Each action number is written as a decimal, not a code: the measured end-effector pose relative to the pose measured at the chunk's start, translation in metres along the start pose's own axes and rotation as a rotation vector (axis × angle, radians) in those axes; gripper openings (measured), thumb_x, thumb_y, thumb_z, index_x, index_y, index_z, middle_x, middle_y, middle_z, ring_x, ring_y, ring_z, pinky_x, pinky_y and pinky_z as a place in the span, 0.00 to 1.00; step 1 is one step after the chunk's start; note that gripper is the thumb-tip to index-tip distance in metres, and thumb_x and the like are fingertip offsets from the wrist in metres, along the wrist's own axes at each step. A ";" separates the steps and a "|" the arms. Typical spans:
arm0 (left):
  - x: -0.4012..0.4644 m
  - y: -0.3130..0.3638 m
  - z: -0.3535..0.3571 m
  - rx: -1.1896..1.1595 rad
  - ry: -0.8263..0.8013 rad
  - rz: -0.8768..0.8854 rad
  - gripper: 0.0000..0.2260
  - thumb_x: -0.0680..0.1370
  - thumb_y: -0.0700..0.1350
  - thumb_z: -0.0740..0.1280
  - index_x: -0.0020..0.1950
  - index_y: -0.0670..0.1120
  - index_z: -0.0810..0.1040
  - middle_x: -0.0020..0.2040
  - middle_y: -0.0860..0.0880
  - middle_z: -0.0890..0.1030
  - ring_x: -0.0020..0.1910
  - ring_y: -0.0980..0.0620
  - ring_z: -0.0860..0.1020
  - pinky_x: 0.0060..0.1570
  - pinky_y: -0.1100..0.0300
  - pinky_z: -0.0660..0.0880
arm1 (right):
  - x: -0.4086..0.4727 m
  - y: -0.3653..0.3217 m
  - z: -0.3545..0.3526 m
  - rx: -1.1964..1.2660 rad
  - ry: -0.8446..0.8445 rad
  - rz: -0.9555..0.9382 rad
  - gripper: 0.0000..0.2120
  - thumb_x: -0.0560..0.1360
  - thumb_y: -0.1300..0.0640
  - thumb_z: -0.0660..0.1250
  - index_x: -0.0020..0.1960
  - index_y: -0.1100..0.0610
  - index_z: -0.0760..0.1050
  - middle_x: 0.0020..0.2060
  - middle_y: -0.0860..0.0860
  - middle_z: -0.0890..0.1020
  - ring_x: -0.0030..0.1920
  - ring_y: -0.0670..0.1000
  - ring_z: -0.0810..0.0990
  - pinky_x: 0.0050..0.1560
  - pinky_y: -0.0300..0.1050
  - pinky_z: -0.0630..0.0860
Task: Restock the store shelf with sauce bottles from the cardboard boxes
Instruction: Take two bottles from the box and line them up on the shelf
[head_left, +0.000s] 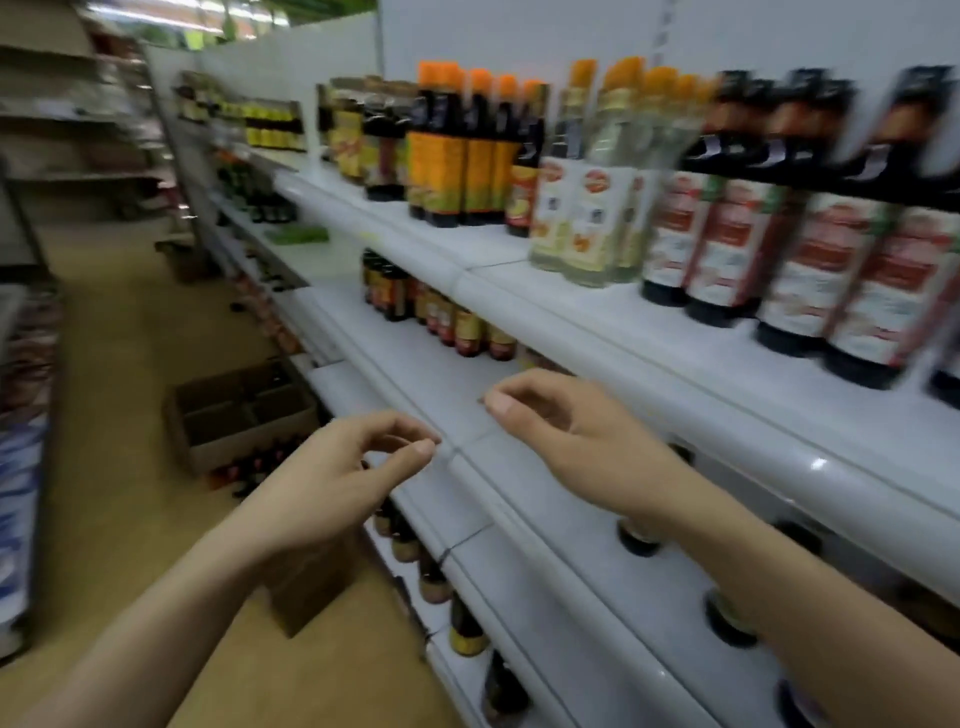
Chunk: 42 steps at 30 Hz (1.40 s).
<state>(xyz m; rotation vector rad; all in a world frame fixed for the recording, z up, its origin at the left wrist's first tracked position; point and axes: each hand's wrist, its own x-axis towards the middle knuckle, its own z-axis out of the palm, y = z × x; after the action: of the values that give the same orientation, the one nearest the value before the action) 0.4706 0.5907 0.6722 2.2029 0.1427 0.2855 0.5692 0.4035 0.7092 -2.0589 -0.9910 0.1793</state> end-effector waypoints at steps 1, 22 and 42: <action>0.004 -0.017 -0.019 0.013 0.030 -0.021 0.08 0.77 0.55 0.64 0.53 0.58 0.80 0.46 0.59 0.82 0.44 0.62 0.80 0.42 0.64 0.77 | 0.022 -0.006 0.014 0.002 -0.015 -0.021 0.13 0.80 0.47 0.60 0.54 0.53 0.79 0.48 0.45 0.82 0.49 0.40 0.79 0.52 0.36 0.75; 0.208 -0.343 -0.271 0.152 0.446 -0.245 0.06 0.79 0.50 0.64 0.43 0.56 0.77 0.37 0.56 0.79 0.36 0.63 0.76 0.34 0.72 0.69 | 0.469 0.023 0.265 0.108 -0.269 -0.047 0.06 0.78 0.44 0.61 0.52 0.41 0.75 0.51 0.37 0.78 0.56 0.38 0.75 0.57 0.36 0.71; 0.326 -0.641 -0.576 0.243 0.499 -0.428 0.03 0.78 0.54 0.61 0.49 0.64 0.72 0.51 0.62 0.76 0.54 0.67 0.73 0.52 0.77 0.65 | 0.879 -0.067 0.593 0.124 -0.660 -0.144 0.10 0.78 0.44 0.62 0.57 0.45 0.76 0.50 0.37 0.79 0.50 0.33 0.77 0.45 0.24 0.72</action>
<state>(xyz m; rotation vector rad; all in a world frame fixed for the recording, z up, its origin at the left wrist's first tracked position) 0.6390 1.4878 0.5461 2.2250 0.9515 0.5929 0.8657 1.4122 0.5553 -1.8296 -1.4694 0.8611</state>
